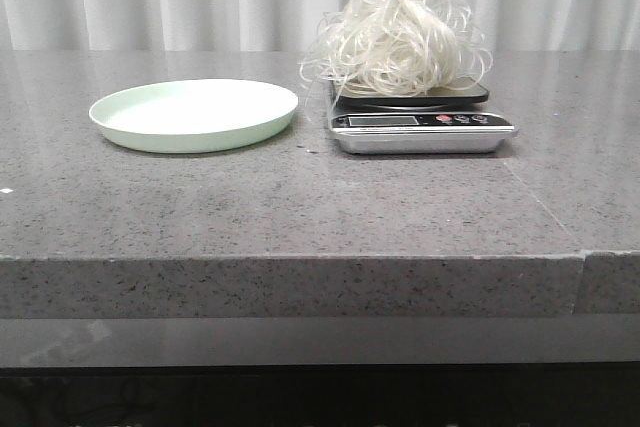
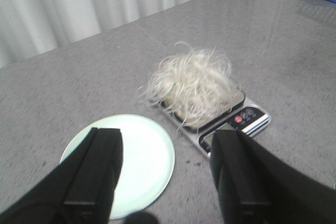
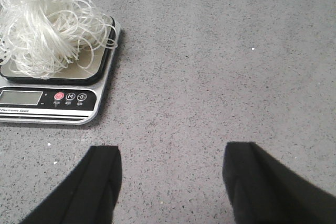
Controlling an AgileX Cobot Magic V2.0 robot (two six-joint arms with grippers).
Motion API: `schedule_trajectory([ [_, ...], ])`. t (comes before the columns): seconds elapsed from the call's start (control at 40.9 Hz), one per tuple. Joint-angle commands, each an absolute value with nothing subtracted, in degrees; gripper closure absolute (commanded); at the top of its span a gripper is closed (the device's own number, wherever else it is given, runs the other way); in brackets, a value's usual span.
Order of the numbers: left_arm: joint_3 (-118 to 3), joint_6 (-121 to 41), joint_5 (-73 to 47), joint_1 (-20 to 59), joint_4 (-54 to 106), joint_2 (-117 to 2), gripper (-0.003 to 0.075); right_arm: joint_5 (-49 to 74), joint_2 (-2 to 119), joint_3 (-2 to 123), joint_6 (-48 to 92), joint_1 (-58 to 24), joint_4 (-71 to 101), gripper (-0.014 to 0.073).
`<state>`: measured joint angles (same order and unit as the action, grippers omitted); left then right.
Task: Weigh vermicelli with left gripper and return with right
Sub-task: 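Release the vermicelli onto the scale and withdraw the left gripper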
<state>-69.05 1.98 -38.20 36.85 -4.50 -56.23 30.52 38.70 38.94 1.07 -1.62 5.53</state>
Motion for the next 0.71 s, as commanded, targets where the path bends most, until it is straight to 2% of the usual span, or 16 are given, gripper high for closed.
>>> schedule_trajectory([
  [0.0,-65.9,2.8,-33.5,36.3,-4.6,-50.6,0.0281,27.1,39.0,40.5,1.4,-2.1,5.7,0.0069],
  [0.391,-51.4,2.8,-33.5,36.3,-4.0,-33.2,0.0281,28.8,50.8,50.0,1.5,-14.1,5.7,0.0069],
  [0.684,-49.7,2.8,-33.9,36.3,-4.4,-31.5,0.0281,28.5,67.4,63.7,1.6,-20.1,5.7,0.0069],
])
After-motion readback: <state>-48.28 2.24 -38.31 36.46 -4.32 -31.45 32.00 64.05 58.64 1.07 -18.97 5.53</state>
